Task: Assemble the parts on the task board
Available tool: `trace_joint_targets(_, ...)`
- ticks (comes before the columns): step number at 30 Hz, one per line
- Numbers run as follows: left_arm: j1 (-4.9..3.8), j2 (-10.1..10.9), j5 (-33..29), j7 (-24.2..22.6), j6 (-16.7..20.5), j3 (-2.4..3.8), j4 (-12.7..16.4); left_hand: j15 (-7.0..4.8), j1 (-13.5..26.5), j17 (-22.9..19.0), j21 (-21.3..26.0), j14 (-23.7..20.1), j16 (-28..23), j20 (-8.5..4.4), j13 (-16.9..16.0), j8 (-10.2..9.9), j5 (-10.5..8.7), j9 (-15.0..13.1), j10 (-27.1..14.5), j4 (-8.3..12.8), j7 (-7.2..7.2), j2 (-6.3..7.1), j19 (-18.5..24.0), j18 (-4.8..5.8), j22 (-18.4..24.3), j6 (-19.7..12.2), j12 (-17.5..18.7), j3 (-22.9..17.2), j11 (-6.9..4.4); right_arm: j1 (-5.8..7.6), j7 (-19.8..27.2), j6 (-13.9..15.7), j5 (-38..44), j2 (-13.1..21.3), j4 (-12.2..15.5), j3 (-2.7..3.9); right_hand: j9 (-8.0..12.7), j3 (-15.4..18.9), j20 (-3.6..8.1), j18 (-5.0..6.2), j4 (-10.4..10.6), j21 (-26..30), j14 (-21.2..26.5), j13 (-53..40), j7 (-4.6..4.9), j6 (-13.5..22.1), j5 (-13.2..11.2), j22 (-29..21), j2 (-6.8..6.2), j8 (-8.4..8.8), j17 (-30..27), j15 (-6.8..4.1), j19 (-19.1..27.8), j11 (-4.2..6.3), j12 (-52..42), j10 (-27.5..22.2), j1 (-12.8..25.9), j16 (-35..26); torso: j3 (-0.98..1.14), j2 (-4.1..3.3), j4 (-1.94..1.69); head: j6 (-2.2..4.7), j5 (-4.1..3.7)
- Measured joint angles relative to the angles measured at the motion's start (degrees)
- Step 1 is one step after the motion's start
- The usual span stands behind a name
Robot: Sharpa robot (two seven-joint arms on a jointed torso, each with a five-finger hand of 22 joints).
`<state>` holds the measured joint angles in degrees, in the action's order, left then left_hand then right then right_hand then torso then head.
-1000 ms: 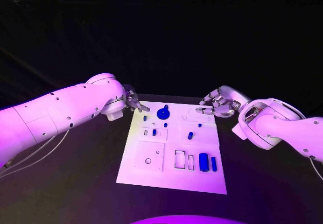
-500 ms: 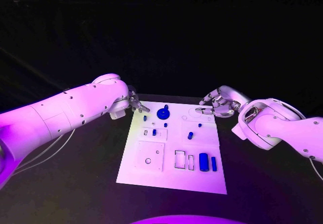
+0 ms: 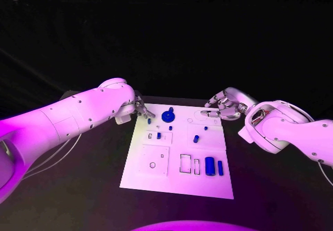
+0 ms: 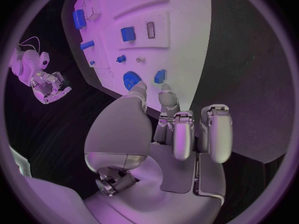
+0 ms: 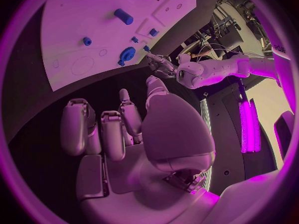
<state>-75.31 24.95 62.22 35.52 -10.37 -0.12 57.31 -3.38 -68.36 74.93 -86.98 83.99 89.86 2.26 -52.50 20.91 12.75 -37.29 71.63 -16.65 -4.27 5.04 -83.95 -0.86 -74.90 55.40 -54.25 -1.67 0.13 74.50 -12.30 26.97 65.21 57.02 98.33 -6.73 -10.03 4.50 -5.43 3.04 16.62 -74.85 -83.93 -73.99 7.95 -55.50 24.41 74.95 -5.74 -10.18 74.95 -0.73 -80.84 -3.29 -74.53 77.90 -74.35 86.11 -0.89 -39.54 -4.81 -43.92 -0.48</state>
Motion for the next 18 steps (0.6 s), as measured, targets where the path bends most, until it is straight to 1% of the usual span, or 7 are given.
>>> trace_joint_targets(8, 0.18, -0.3, -0.3, -0.2, -1.0, -0.12, -0.8, 0.00, -0.1, 0.0, 0.0, 0.0, 0.0, 0.00, -0.1, 0.0, 0.00, 0.1, 0.0, 0.0, -0.11, -0.10, 0.0, 0.00, 0.0, 0.3, -0.3, 0.0, 0.00, 0.00, 0.0, 0.0, 0.0, 0.0, 0.0, 0.00, 0.0, 0.0, 0.00, 0.00, 0.0, 0.0, 0.0, 0.0, 0.00, 0.0, 0.2, 0.0, 0.00, -0.23, 0.0, 0.00, 0.0, 0.00, 0.0, 0.0, 0.0, 0.0, 0.00, 0.03, -0.03, -0.12, 0.02)
trace_joint_targets(10, 0.20, -0.3, -0.3, -0.2, -1.2, -0.13, -0.8, 0.00, -0.3, 0.0, 0.0, 0.0, 0.0, 0.00, -0.3, 0.0, 0.00, 0.2, 0.2, 0.0, -0.11, -0.25, 0.0, 0.00, 0.0, 0.3, -0.3, 0.0, -0.21, 0.00, 0.0, 0.0, 0.0, 0.0, 0.0, 0.00, 0.0, 0.0, 0.00, 0.00, 0.0, 0.0, 0.0, 0.0, 0.00, 0.0, 0.2, 0.0, 0.00, -0.23, 0.0, 0.00, 0.0, 0.00, 0.0, 0.0, 0.0, 0.0, 0.00, 0.04, -0.03, -0.13, 0.02)
trace_joint_targets(13, 0.23, -0.4, -0.3, -0.2, -1.4, -0.15, -0.9, 0.00, -0.2, 0.0, -0.2, 0.0, 0.0, 0.00, -0.3, 0.0, 0.00, 0.2, 0.3, 0.2, 0.10, -0.23, 0.0, 0.00, 0.0, 0.5, -0.6, 0.2, -0.09, 0.00, 0.0, 0.0, 0.0, 0.0, 0.0, 0.00, 0.0, 0.0, 0.00, 0.00, 0.0, 0.0, 0.0, 0.0, 0.00, 0.0, 0.2, 0.0, 0.00, -0.23, 0.0, 0.00, 0.0, 0.00, 0.0, 0.0, 0.0, 0.0, 0.00, 0.04, -0.03, -0.16, -0.02)
trace_joint_targets(15, 0.25, -0.5, -0.4, -0.2, -1.5, -0.16, -0.9, 0.00, -0.5, 0.0, -0.2, 0.0, 0.0, 0.00, -0.3, 0.0, 0.00, 0.3, 0.4, 0.2, 0.10, -0.53, 0.0, 0.00, 0.0, 0.5, -0.6, 0.2, -0.01, 0.00, 0.0, 0.0, 0.0, 0.0, 0.0, 0.00, 0.0, 0.0, 0.00, 0.00, 0.0, 0.0, 0.0, 0.0, 0.00, 0.0, 0.2, 0.0, 0.00, -0.23, 0.0, 0.00, 0.0, 0.00, 0.0, 0.0, 0.0, 0.0, 0.00, 0.05, -0.03, -0.17, -0.07)
trace_joint_targets(17, 0.26, -0.5, -0.4, -0.2, -1.6, -0.16, -1.0, 0.00, -0.6, 0.0, -0.2, 0.0, 0.0, 0.00, -0.3, 0.0, 0.00, 0.4, 0.4, 0.2, 0.10, -0.55, 0.0, 0.00, 0.0, 0.5, -0.6, 0.2, -0.01, 0.00, 0.0, 0.0, 0.0, -0.1, 0.0, 0.00, 0.0, 0.0, 0.00, 0.00, 0.0, 0.0, 0.0, 0.0, 0.00, 0.0, 0.2, 0.0, 0.00, -0.23, 0.0, 0.00, 0.0, 0.00, 0.0, 0.0, 0.0, 0.0, 0.00, 0.05, -0.02, -0.18, -0.11)
trace_joint_targets(18, 0.27, -0.6, -0.4, -0.2, -1.6, -0.16, -1.0, 0.00, -0.8, 0.0, -0.2, 0.0, 0.0, 0.00, -0.3, 0.0, 0.00, 0.4, 0.4, 0.2, 0.10, -0.85, 0.0, 0.00, 0.0, 0.5, -0.6, 0.2, -0.01, 0.00, 0.0, 0.0, 0.0, -0.1, 0.0, 0.00, 0.0, 0.0, 0.00, 0.00, 0.0, 0.0, 0.0, 0.0, 0.00, 0.0, 0.2, 0.0, 0.00, -0.23, 0.0, 0.00, 0.0, 0.00, 0.0, 0.0, 0.0, 0.0, 0.01, 0.05, -0.02, -0.18, -0.12)
